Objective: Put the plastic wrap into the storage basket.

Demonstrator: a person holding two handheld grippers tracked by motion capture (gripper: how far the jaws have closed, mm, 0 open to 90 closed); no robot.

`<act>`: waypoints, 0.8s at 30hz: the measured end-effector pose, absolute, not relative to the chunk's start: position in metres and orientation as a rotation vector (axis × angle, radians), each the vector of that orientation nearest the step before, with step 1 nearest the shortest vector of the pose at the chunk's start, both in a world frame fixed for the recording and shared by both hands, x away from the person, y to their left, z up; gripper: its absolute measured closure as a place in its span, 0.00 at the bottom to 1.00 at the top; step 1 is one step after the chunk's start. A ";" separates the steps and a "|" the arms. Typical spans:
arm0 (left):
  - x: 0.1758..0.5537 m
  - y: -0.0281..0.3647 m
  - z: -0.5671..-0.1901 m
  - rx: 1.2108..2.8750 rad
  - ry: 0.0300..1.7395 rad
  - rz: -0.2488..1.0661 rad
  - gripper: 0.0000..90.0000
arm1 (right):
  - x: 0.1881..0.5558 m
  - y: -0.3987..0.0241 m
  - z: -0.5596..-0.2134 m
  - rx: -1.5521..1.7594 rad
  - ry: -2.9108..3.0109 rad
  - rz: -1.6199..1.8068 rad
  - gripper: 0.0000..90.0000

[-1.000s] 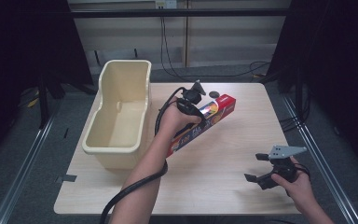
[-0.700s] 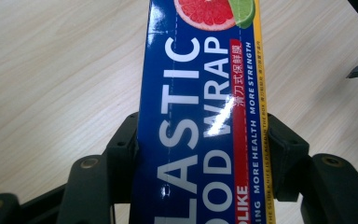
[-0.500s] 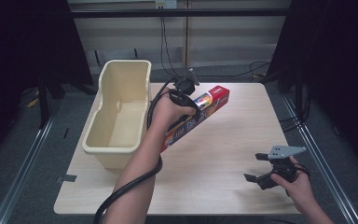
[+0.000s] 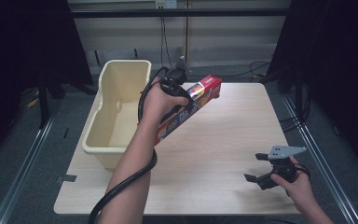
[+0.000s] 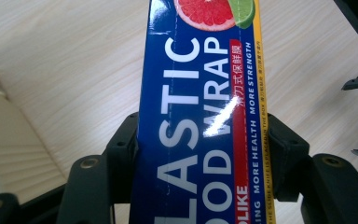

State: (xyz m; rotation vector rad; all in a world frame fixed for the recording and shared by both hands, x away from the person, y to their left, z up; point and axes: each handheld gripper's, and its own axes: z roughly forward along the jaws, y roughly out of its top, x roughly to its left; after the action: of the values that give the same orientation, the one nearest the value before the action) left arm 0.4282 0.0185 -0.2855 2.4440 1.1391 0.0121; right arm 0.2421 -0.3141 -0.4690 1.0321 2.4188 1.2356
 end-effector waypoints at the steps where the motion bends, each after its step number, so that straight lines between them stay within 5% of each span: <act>1: 0.428 0.021 -0.283 2.443 1.141 0.020 0.46 | 0.242 -0.314 -0.469 1.030 2.421 1.235 0.04; 24: 0.427 0.058 -0.258 2.373 1.233 0.049 0.46 | 0.242 -0.309 -0.471 1.028 2.442 1.203 0.04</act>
State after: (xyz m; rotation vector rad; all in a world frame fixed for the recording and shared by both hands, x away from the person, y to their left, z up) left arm 0.4272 0.0579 -0.2575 2.3735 1.2328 0.0494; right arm 0.2422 -0.3088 -0.4713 1.0279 2.4423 1.2027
